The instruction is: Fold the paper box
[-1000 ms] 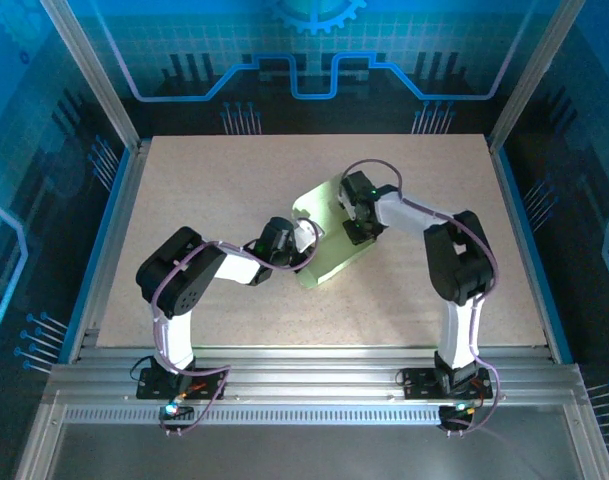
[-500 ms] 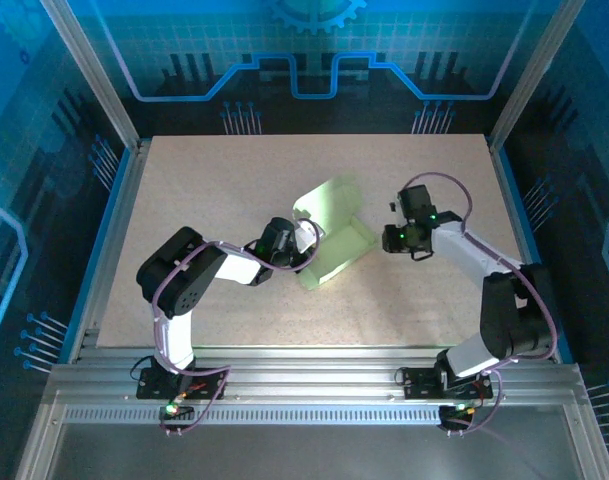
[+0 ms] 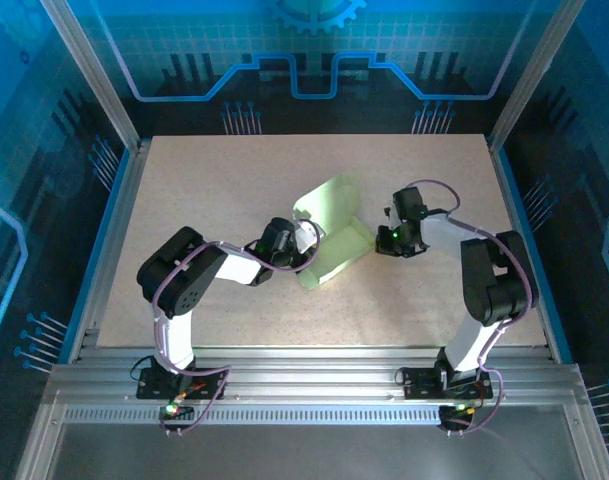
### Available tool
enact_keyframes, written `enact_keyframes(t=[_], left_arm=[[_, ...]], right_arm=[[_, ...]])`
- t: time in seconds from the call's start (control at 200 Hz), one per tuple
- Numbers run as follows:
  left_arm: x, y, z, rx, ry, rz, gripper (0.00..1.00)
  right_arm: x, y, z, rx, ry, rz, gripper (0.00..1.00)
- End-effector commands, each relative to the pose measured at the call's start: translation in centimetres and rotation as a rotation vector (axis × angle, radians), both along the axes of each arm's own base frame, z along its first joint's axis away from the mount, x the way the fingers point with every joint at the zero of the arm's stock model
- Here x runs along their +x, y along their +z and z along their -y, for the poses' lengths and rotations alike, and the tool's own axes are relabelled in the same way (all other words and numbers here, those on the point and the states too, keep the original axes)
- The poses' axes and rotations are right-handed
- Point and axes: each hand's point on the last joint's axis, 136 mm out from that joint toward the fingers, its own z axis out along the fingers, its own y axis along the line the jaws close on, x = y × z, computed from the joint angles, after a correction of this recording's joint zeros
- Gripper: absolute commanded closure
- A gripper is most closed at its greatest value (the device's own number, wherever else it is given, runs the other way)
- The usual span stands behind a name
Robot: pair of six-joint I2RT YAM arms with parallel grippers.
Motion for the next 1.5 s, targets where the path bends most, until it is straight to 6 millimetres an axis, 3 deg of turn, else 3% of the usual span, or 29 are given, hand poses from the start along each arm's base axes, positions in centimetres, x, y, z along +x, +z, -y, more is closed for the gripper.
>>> enact_keyframes(t=[0.0,0.25,0.455,0.62,0.75,0.936,1.286,1.491], left_arm=[[-3.0,-5.2,-1.4,0.130,-0.031,-0.153,0.94],[-2.9,-5.1,-1.4,0.129,-0.027,-0.152,0.94],[-2.9,-5.1,-1.4,0.129,-0.025,-0.152,0.94],[-2.9,-5.2,-1.3,0.130,-0.027,-0.155,0.94],[-2.8,-5.2,-1.3,0.131,-0.029,-0.157,0.94],[-3.0,-5.2,-1.3,0.129,-0.032,-0.162,0.94],[-2.9,-5.2,-1.3,0.131,-0.032,-0.165,0.93],[-3.1,-5.2,-1.1,0.129,-0.031,-0.199,0.94]], right_arm=[[2.1,0.8,-1.4,0.048,0.017,0.035,0.93],[1.9,0.9,-1.1,-0.003,0.034,0.042,0.91],[0.6,2.9,0.7,-0.046,0.070,0.080,0.69],[1.5,5.3,0.9,-0.112,0.215,0.143,0.60],[3.4,5.7,-0.5,-0.148,0.418,0.194,0.62],[6.1,4.9,-2.0,-0.140,0.478,0.183,0.63],[6.7,1.4,-3.8,-0.271,0.594,0.145,0.71],[6.7,1.5,-4.2,-0.279,0.636,0.192,0.73]])
